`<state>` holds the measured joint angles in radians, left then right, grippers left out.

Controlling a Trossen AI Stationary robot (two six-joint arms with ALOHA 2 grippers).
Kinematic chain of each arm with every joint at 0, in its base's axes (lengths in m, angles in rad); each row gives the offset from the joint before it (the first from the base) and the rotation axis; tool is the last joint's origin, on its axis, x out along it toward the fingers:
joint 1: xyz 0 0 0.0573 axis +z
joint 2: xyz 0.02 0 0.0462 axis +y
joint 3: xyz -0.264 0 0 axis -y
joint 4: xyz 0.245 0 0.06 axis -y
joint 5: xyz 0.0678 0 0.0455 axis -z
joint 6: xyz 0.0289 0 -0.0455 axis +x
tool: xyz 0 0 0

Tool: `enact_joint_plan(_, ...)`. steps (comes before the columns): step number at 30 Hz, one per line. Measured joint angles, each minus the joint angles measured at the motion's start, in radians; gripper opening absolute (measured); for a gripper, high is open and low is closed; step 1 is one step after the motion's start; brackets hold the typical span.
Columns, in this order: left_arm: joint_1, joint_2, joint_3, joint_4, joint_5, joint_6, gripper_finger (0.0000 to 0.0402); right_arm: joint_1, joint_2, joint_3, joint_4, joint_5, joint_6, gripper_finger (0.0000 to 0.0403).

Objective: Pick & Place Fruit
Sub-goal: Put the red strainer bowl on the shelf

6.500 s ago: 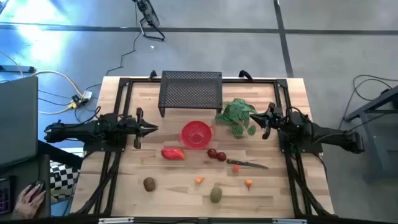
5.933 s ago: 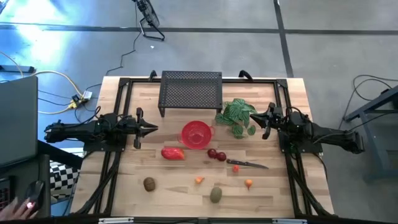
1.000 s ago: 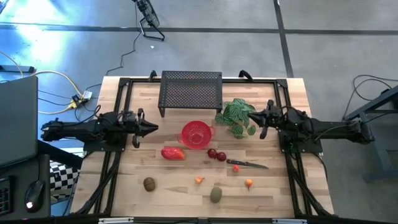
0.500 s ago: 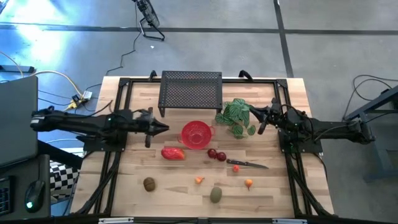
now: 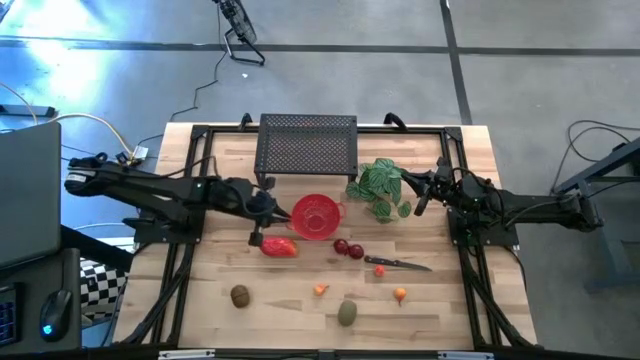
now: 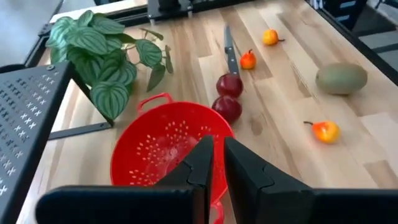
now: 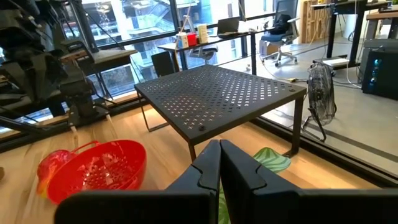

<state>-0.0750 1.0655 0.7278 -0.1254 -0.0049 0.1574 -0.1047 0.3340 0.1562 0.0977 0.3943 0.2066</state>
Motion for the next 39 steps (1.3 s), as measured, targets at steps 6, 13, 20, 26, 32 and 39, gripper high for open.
enact_joint_plan(6,0.001,0.056,0.036,0.022,0.044,0.018,0.0035,0.000,0.000,0.000,-0.001,0.000,-0.001,0.0003)
enact_joint_plan(13,0.002,0.124,0.035,0.103,0.040,0.074,0.0083,0.000,0.000,0.000,-0.034,-0.001,-0.001,0.0003)
enact_joint_plan(20,0.002,0.198,0.036,0.194,0.039,0.066,0.0208,0.000,0.000,0.000,-0.051,-0.004,-0.001,0.0003)
enact_joint_plan(26,-0.001,0.248,0.131,0.088,0.039,-0.007,0.0264,0.000,0.000,0.000,-0.051,-0.004,-0.001,0.0003)
enact_joint_plan(32,-0.018,0.341,0.213,0.071,0.040,-0.005,0.0266,0.000,0.000,0.001,-0.051,-0.004,-0.001,0.0003)
enact_joint_plan(39,-0.017,0.423,0.244,0.020,0.037,-0.072,0.0266,0.000,0.000,0.001,-0.071,-0.004,-0.001,0.0003)
